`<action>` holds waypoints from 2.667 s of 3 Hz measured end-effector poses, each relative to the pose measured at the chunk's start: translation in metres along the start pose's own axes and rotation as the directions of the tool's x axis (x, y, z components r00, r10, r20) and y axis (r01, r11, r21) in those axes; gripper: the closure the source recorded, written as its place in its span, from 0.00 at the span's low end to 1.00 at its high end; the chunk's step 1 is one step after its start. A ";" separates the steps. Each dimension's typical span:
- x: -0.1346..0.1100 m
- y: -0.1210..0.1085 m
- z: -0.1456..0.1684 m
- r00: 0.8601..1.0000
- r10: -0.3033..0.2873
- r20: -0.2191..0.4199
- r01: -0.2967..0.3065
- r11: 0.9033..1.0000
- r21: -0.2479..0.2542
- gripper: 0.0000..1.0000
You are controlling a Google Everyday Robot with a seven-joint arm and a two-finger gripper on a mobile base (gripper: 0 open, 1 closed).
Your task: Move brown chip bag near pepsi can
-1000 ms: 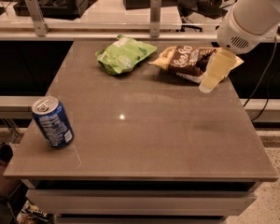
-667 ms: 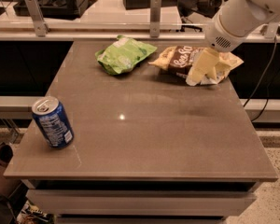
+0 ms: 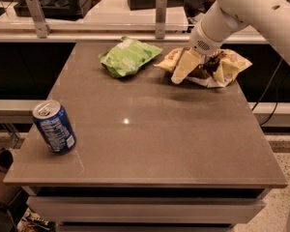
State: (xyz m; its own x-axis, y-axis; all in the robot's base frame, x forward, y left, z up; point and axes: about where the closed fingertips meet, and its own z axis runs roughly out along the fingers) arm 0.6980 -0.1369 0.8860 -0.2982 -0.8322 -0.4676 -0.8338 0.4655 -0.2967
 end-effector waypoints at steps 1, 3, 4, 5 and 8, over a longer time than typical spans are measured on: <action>-0.001 -0.003 0.034 0.999 0.007 -0.040 -0.008 1.000 -0.024 0.00; 0.031 -0.015 0.071 0.985 -0.001 -0.175 -0.006 0.999 -0.039 0.18; 0.028 -0.017 0.065 0.985 -0.001 -0.175 -0.006 0.999 -0.039 0.41; 0.025 -0.020 0.059 0.985 -0.001 -0.175 -0.006 0.999 -0.039 0.64; 0.020 -0.021 0.051 0.989 -0.009 -0.149 0.002 0.999 -0.047 1.00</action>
Offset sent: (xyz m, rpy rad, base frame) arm 0.0467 -0.0114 -0.0738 -0.1703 0.1208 -0.0436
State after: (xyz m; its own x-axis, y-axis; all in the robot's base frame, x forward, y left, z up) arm 0.7335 -0.1482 0.8406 -0.3565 -0.8719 -0.3357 -0.8555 0.4491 -0.2578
